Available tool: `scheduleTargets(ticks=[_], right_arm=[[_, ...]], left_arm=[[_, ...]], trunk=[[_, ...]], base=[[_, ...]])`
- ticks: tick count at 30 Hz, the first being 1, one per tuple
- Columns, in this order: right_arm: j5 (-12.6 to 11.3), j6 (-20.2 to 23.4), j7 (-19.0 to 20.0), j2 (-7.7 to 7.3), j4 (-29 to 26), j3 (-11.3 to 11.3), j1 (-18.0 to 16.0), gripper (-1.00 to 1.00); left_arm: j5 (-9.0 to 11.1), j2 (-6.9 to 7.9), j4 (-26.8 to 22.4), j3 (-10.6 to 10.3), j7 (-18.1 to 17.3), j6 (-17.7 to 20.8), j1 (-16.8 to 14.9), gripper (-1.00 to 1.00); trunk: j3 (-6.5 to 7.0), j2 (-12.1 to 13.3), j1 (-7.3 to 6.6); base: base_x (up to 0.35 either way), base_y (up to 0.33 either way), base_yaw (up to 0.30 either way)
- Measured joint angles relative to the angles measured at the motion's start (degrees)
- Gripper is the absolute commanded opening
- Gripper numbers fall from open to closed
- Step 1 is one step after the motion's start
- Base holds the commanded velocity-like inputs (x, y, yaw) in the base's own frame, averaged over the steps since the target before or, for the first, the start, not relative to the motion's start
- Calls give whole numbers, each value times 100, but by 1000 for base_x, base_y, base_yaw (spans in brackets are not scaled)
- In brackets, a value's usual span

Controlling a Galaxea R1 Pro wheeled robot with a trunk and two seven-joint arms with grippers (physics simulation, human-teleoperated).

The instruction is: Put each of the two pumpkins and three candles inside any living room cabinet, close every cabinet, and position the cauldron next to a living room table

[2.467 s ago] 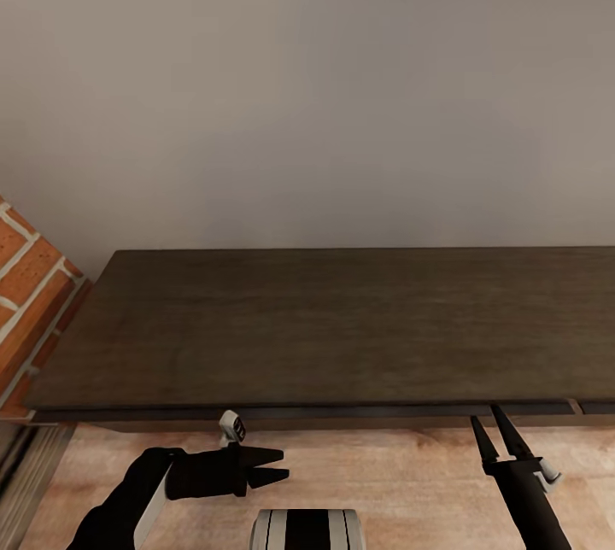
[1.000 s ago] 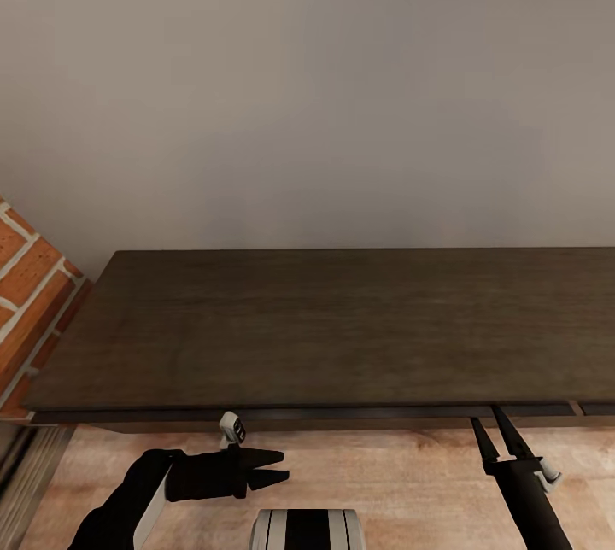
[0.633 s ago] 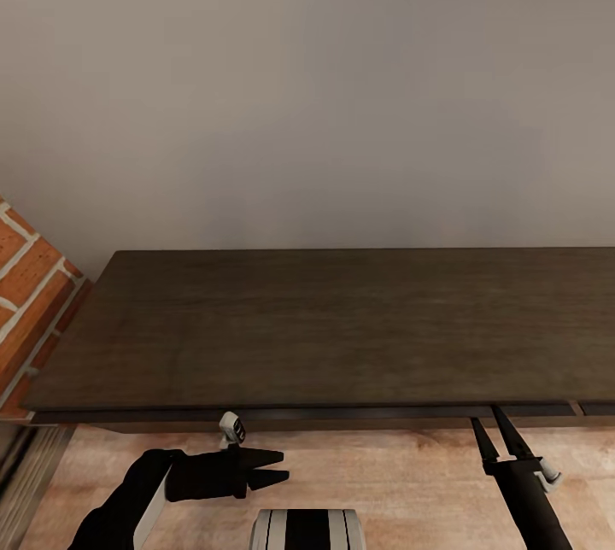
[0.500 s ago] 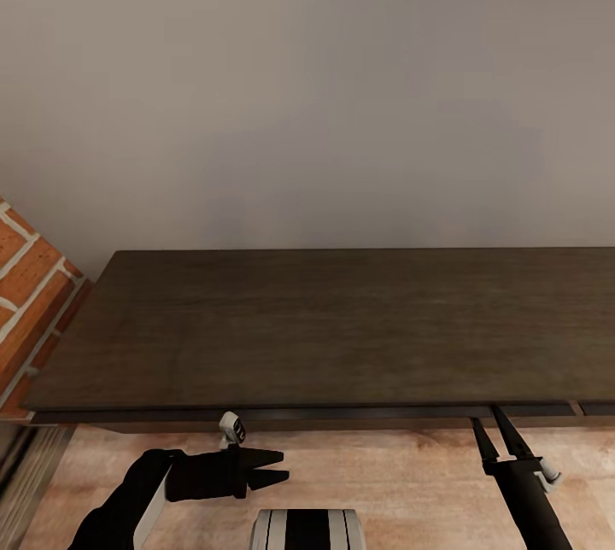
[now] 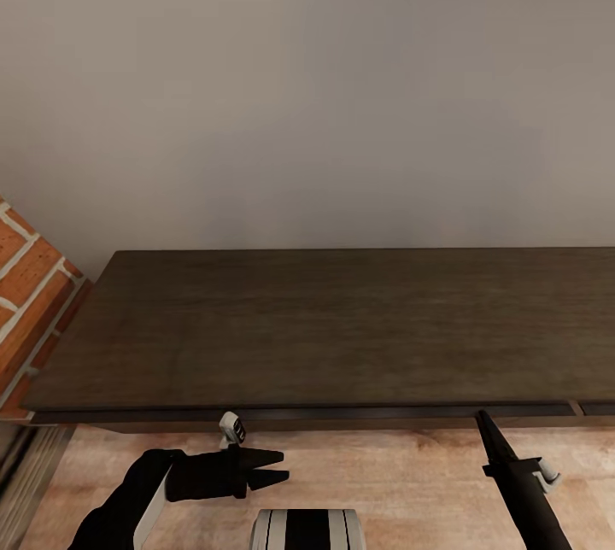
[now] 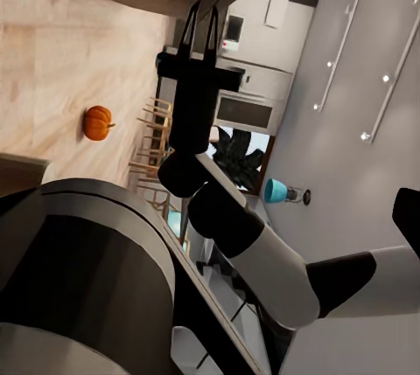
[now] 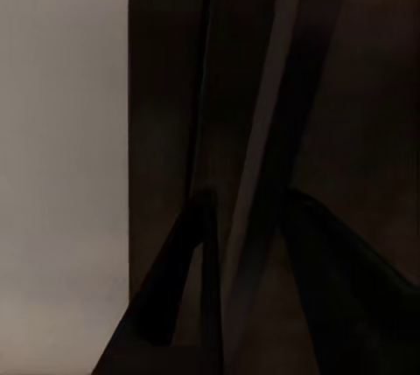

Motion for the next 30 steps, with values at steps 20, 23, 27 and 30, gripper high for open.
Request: scheduleTargets(ticks=[20,23,27,30], right_arm=[[-3,12,-197,0,-1,0,0,-100],[-3,12,-197,0,-1,0,0,-100],[-20,28,-208,0,-2,2,0,-100],[-20,29,-208,0,-1,1,0,-100]], left_arm=[[-7,-2,1,4,0,1,0,100],[-6,0,1,0,2,1,-1,100],[-7,1,1,0,1,1,-2,100],[-6,1,1,-1,2,1,-2,100]], trunk=[[0,0,0],[0,0,0],[0,0,0],[0,0,0]], base=[[0,0,0],[0,0,0],[0,0,0],[0,0,0]])
